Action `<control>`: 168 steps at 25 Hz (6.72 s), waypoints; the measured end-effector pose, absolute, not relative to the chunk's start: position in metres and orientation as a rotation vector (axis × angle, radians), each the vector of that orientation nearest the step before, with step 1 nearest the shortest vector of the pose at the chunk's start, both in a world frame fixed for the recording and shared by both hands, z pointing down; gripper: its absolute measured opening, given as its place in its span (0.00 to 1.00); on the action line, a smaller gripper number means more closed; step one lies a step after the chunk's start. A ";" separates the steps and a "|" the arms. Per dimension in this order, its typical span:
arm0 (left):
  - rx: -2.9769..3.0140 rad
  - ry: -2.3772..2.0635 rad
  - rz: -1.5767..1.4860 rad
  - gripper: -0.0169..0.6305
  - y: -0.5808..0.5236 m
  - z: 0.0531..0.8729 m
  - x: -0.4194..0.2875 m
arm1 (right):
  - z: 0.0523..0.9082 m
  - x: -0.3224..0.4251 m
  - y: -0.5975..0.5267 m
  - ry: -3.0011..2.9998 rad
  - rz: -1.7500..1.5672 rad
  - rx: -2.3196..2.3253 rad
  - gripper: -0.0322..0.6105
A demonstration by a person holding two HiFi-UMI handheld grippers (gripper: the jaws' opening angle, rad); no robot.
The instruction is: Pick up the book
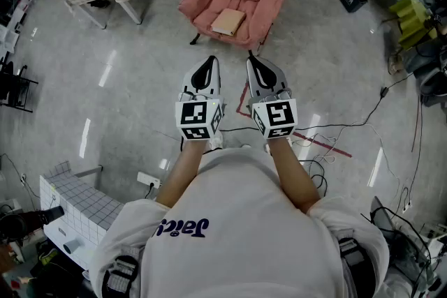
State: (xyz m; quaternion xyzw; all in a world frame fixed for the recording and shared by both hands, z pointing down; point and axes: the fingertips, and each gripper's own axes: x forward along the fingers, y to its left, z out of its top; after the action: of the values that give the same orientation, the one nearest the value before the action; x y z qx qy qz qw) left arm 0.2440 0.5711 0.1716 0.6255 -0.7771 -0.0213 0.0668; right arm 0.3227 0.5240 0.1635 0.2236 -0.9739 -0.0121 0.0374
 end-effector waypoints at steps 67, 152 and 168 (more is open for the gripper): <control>1.744 -1.448 0.452 0.06 0.081 0.576 -0.087 | 0.590 0.052 0.079 -2.157 0.955 0.882 0.08; 2.381 -1.483 -0.157 0.14 -0.026 0.226 -0.064 | 0.271 0.072 -0.042 -2.746 0.636 1.278 0.16; 2.575 -1.575 -0.424 0.13 -0.004 0.092 -0.057 | 0.114 0.086 -0.033 -2.981 0.157 1.289 0.14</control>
State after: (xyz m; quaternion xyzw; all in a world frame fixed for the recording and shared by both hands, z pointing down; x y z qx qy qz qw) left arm -0.0568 -0.0044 0.0924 0.8438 -0.5162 -0.1389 0.0469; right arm 0.0863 -0.0332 0.1136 0.3958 -0.9154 0.0483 -0.0551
